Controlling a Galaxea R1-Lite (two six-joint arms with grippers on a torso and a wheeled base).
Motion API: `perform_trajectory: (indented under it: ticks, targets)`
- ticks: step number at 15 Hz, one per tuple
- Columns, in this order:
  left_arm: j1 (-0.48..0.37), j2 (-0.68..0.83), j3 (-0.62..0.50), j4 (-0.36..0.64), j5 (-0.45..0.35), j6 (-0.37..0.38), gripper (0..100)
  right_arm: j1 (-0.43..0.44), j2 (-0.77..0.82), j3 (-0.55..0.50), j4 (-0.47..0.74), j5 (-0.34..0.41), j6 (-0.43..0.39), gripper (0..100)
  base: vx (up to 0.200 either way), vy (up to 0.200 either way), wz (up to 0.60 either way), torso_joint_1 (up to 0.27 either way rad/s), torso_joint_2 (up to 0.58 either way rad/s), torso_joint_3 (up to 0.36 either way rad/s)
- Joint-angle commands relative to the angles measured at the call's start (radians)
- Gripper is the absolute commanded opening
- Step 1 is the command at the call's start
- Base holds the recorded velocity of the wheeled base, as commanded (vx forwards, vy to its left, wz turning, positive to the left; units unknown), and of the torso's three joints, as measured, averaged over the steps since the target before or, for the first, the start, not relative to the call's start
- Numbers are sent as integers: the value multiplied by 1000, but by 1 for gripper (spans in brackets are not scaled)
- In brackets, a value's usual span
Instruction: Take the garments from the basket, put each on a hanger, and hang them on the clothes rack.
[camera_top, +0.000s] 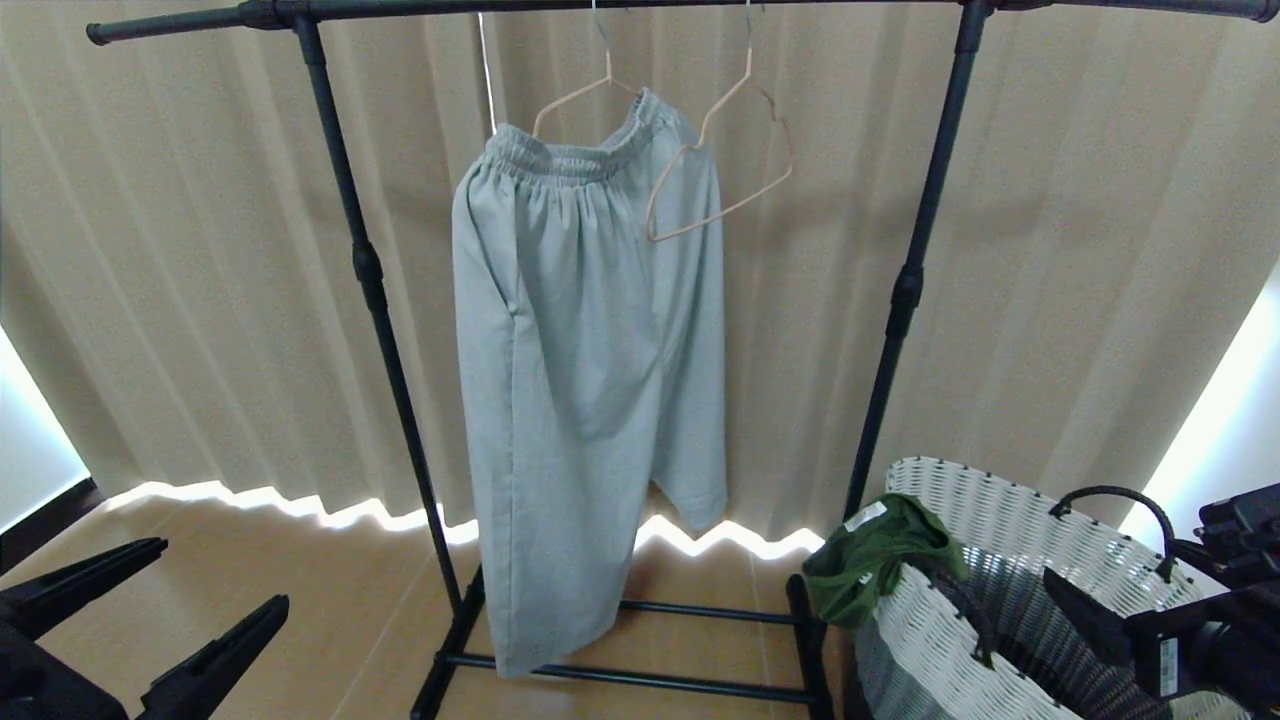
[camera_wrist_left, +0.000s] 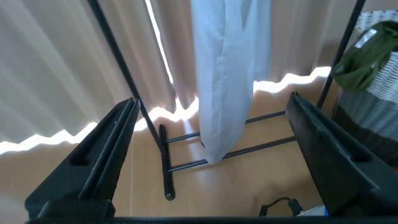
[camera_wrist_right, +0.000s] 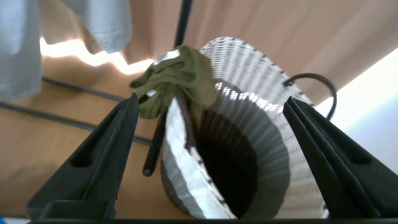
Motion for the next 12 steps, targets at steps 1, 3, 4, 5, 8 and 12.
perform_trajectory:
  ticks: [1, 3, 4, 5, 8, 12]
  targets:
    - [0, 2, -3, 0, 0, -1, 100, 1, 1, 0, 0, 0, 0, 100, 0, 0, 0, 0, 0, 0]
    - [0, 6, -4, 2, 2, -1, 100, 1, 0, 0, 0, 0, 0, 100, 0, 0, 0, 0, 0, 0]
    - [0, 6, -3, 2, 0, -1, 100, 1, 0, 0, 0, 0, 0, 100, 0, 0, 0, 0, 0, 0]
    - [0, 6, -3, 2, 0, -1, 100, 1, 0, 0, 0, 0, 0, 100, 0, 0, 0, 0, 0, 0]
    - [0, 6, -1, 3, 0, -1, 100, 1, 0, 0, 0, 0, 0, 100, 67, 0, 0, 1, -2, 1]
    - [0, 6, 0, 2, 0, 1, 100, 1, -2, 0, 0, 0, 0, 100, 200, 0, 0, -1, -1, 2]
